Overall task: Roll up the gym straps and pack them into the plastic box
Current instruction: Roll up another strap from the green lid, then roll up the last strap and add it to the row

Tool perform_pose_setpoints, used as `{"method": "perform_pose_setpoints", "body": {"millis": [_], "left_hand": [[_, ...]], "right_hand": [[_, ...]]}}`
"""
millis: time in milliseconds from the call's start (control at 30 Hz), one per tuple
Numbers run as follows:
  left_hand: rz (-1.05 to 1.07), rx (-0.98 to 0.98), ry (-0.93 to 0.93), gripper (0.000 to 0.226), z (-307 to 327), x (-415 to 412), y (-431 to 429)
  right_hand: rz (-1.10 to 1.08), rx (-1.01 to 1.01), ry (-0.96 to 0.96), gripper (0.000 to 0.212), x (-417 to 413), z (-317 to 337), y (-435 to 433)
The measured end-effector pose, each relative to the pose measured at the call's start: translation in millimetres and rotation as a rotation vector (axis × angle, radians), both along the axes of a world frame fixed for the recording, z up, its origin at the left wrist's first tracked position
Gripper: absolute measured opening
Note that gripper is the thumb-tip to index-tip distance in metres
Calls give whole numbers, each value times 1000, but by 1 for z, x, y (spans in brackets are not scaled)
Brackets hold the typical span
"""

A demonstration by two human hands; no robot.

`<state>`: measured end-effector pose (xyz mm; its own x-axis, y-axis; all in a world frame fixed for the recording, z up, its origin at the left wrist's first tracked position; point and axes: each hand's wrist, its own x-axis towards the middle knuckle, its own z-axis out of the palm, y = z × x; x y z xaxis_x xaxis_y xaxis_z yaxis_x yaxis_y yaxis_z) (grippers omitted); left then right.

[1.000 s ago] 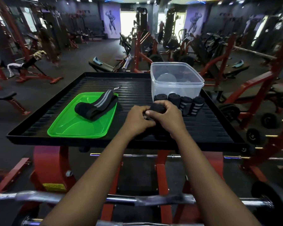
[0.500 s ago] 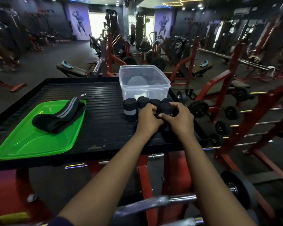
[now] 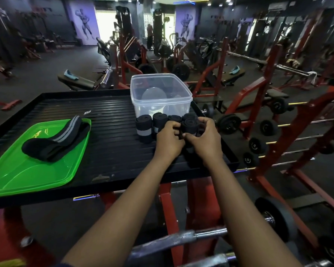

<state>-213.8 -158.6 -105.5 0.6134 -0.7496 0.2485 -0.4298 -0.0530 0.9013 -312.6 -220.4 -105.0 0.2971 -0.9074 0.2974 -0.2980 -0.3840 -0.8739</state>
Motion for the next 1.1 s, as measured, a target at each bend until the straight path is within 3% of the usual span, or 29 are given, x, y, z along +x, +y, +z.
{"method": "perform_pose_setpoints", "body": {"millis": [200,333,433,633,867,967,1033,1100], "left_hand": [[88,-122,53,20,5,6,13],[143,-176,35,21,14,19,28],[224,-188,-10,17,21,34,45],[368,-163,-84,19,22,74,94],[543,-78,-131,22,16,123,163],[653,-11,-302,23,10,143,190],[723,108,-436,27,6,157,203],[797,276,-446,38,5,166,211]], "right_hand": [[-149,-270,-63,38,7,10,19],[-177,-439,-116,22,28,12,39],[-77,-435,-156,13,53,15,64],[174,-310,-171,14,104,12,101],[419,-245,-18,16,164,7,151],[514,-267,123,19,186,5,170],[579,-301,245,23,197,3,180],[639,-320,340,27,206,2,187]]}}
